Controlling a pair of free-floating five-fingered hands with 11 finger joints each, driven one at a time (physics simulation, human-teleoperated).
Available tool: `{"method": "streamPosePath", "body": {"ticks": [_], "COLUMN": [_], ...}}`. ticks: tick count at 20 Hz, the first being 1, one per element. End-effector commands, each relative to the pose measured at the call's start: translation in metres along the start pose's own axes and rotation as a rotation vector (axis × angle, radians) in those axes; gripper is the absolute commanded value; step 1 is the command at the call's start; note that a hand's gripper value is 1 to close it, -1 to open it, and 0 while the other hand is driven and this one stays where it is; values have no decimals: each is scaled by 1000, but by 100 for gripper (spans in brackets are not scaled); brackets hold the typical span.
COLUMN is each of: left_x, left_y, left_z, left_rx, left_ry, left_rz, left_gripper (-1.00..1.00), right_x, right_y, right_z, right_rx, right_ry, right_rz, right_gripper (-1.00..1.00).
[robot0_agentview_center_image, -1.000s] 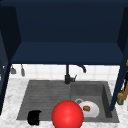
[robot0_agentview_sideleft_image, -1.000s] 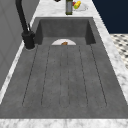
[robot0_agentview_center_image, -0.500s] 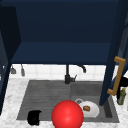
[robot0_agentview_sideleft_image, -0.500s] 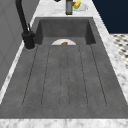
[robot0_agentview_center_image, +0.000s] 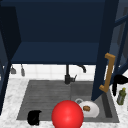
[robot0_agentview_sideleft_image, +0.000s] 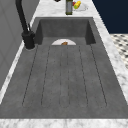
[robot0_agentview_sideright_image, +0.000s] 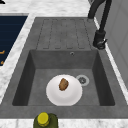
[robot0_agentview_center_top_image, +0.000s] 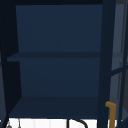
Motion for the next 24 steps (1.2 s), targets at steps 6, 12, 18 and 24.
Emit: {"method": "streamPosePath", "body": {"ticks": [6,12,18,24], "left_x": [0,0,0,0], "left_y": [0,0,0,0], "left_z": [0,0,0,0], "left_rx": [0,0,0,0], "left_ry": [0,0,0,0], "left_rz": [0,0,0,0], "left_gripper": [0,0,0,0], "right_x": [42,66,89,112], "right_y": [-1,-2,-2,-3], "right_z": [-11,-16,-20,-22], "right_rx": [-12,-15,-18,-19], "right_ry": [152,240,327,413], "right_rz": [-12,-11,-12,-14], "right_gripper": [-100,-100,-100,-100]}}
